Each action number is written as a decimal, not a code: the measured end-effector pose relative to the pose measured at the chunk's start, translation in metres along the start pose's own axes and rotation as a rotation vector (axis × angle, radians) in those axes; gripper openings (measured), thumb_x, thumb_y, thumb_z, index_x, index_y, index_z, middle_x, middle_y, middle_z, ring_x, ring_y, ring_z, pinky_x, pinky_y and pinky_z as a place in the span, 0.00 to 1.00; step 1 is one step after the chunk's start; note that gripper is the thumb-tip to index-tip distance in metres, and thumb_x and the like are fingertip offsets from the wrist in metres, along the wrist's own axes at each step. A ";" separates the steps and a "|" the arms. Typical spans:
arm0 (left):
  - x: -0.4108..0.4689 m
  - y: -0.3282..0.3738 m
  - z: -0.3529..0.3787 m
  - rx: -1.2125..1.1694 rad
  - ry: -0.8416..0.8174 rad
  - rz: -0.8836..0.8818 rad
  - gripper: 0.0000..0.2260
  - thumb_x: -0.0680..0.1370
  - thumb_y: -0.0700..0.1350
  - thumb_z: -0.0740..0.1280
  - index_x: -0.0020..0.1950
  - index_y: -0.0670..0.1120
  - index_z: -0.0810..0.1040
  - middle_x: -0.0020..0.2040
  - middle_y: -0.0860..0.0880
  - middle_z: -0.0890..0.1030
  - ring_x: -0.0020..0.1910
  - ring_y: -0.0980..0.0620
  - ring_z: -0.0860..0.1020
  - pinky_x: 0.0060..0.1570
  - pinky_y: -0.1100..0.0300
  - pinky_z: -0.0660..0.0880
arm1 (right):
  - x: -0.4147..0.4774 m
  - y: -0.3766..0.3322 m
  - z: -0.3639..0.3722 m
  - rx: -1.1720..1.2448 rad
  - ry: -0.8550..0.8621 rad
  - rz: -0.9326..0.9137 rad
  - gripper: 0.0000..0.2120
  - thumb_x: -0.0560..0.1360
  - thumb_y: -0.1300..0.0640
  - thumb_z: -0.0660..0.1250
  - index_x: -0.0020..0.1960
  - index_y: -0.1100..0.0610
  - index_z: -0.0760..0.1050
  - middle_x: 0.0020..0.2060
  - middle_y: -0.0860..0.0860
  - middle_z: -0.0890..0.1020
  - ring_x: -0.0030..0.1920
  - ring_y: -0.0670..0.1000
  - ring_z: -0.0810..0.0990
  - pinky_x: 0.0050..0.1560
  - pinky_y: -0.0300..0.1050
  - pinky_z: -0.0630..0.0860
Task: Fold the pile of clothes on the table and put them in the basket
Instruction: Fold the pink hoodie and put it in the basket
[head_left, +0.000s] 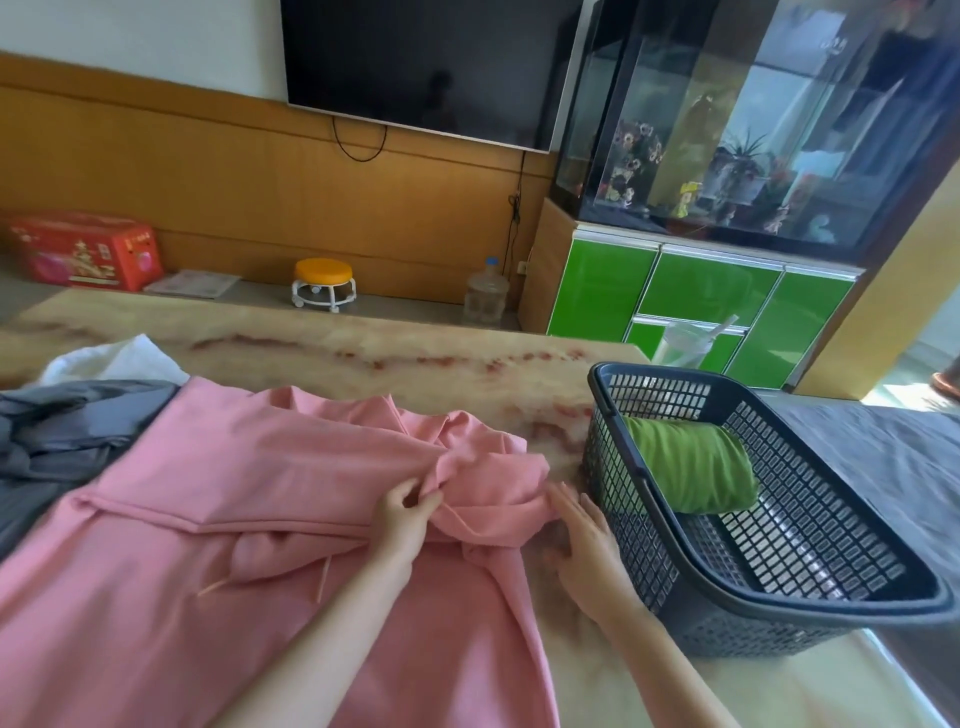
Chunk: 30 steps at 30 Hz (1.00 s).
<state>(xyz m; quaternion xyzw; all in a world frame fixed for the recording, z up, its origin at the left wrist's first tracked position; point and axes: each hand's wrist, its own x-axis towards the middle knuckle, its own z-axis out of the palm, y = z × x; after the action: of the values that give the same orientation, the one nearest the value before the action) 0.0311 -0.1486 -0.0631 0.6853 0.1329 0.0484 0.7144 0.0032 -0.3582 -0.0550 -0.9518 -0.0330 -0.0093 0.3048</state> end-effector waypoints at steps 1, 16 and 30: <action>0.002 -0.001 -0.005 -0.018 0.013 -0.042 0.05 0.74 0.35 0.68 0.46 0.45 0.79 0.40 0.48 0.79 0.42 0.50 0.75 0.45 0.56 0.71 | 0.003 0.004 0.004 -0.065 0.021 -0.010 0.31 0.73 0.67 0.64 0.73 0.49 0.64 0.73 0.45 0.62 0.76 0.51 0.51 0.74 0.49 0.55; -0.018 0.048 -0.049 -0.437 -0.151 -0.408 0.18 0.80 0.54 0.58 0.54 0.40 0.76 0.37 0.41 0.82 0.34 0.43 0.82 0.34 0.51 0.80 | 0.005 -0.116 -0.020 0.275 0.098 -0.112 0.13 0.76 0.56 0.65 0.34 0.57 0.76 0.25 0.48 0.75 0.25 0.40 0.68 0.27 0.39 0.66; -0.024 0.022 -0.139 0.156 -0.096 -0.268 0.26 0.63 0.26 0.71 0.60 0.42 0.77 0.55 0.44 0.79 0.55 0.50 0.75 0.47 0.64 0.71 | -0.045 -0.137 0.071 0.535 -0.346 -0.230 0.16 0.77 0.66 0.59 0.57 0.52 0.79 0.41 0.39 0.83 0.42 0.38 0.79 0.47 0.36 0.74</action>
<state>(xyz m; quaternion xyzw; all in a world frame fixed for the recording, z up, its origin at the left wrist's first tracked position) -0.0255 -0.0188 -0.0420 0.7163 0.1921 -0.0905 0.6647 -0.0512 -0.2082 -0.0351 -0.8155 -0.1930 0.1272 0.5307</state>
